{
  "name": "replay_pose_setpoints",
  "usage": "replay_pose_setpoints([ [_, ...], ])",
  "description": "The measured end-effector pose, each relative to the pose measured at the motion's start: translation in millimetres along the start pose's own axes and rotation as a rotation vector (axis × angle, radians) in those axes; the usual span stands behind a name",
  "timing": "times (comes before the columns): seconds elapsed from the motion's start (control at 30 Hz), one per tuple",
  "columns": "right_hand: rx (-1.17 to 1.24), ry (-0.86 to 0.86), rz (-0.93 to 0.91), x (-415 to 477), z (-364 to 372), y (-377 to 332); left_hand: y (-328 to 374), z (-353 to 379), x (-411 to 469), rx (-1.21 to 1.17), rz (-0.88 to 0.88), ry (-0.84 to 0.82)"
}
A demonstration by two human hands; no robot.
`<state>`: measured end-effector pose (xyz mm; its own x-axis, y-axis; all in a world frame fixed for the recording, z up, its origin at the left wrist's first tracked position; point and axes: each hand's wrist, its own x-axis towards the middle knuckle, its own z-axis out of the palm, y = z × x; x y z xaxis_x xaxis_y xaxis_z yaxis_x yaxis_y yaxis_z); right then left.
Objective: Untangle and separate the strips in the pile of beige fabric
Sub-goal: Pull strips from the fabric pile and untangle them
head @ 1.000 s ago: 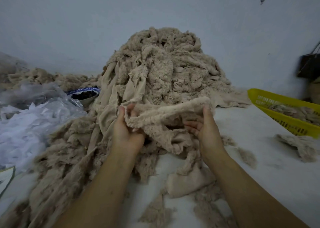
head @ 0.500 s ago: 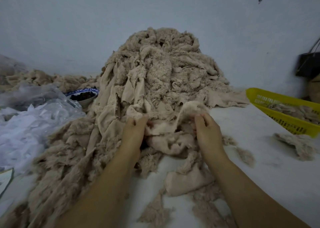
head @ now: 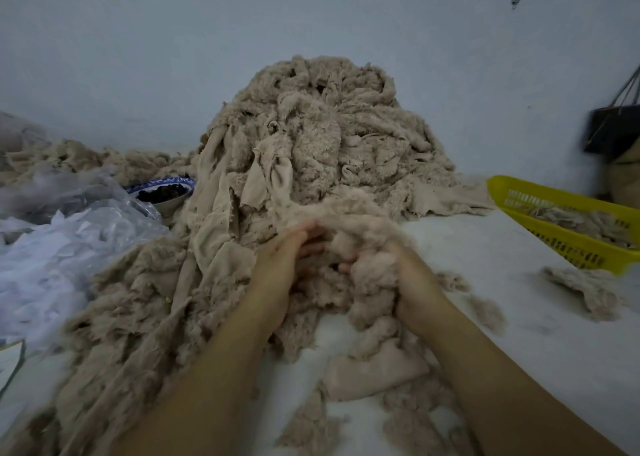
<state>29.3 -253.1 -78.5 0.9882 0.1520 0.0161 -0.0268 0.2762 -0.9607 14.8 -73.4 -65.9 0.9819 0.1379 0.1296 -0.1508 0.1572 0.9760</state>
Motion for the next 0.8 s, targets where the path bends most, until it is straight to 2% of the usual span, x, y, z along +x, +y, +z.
replay_pose_setpoints([
  [0.03,0.214,-0.008,0.022,0.3,-5.4,-7.7,-4.3,-1.3,0.2,0.238,0.064,0.069],
  [0.07,0.364,-0.006,0.011,0.6,-10.8,-13.4,-9.4,-3.1,0.0,0.457,0.120,0.066],
  [0.13,0.544,0.075,-0.032,2.2,-20.6,-20.9,-22.3,-6.3,-0.1,0.755,0.136,-0.076],
  [0.2,0.552,0.241,-0.034,1.9,-25.1,-24.2,-30.6,-6.5,3.5,1.015,0.089,-0.161],
  [0.27,0.424,0.412,-0.038,5.8,-28.4,-20.6,-35.8,-4.3,4.3,1.203,0.068,-0.124],
  [0.3,0.348,0.466,-0.050,8.8,-29.5,-18.1,-37.5,-4.3,5.2,1.219,0.088,-0.081],
  [0.4,0.125,0.547,-0.093,12.3,-32.5,-10.9,-27.9,-4.6,3.7,0.924,0.148,0.122],
  [0.47,-0.106,0.583,-0.079,11.2,-32.9,-4.9,-6.5,-5.8,4.6,0.753,0.072,0.285],
  [0.5,-0.194,0.586,-0.078,10.8,-32.7,-1.7,4.0,-10.6,9.3,0.578,-0.008,0.383],
  [0.53,-0.243,0.586,-0.091,11.2,-32.7,1.1,16.1,-15.6,12.7,0.270,-0.084,0.448],
  [0.6,-0.298,0.600,-0.125,13.0,-31.9,3.3,43.7,-24.3,14.3,-0.332,-0.131,0.431],
  [0.63,-0.332,0.605,-0.132,14.4,-31.7,3.3,53.1,-31.0,15.3,-0.486,-0.105,0.400],
  [0.73,-0.481,0.594,-0.138,13.4,-28.4,2.1,71.9,-38.9,12.3,-0.631,-0.081,0.327],
  [0.8,-0.679,0.618,-0.188,9.8,-24.0,1.7,76.4,-39.9,6.0,-0.694,-0.091,0.262],
])
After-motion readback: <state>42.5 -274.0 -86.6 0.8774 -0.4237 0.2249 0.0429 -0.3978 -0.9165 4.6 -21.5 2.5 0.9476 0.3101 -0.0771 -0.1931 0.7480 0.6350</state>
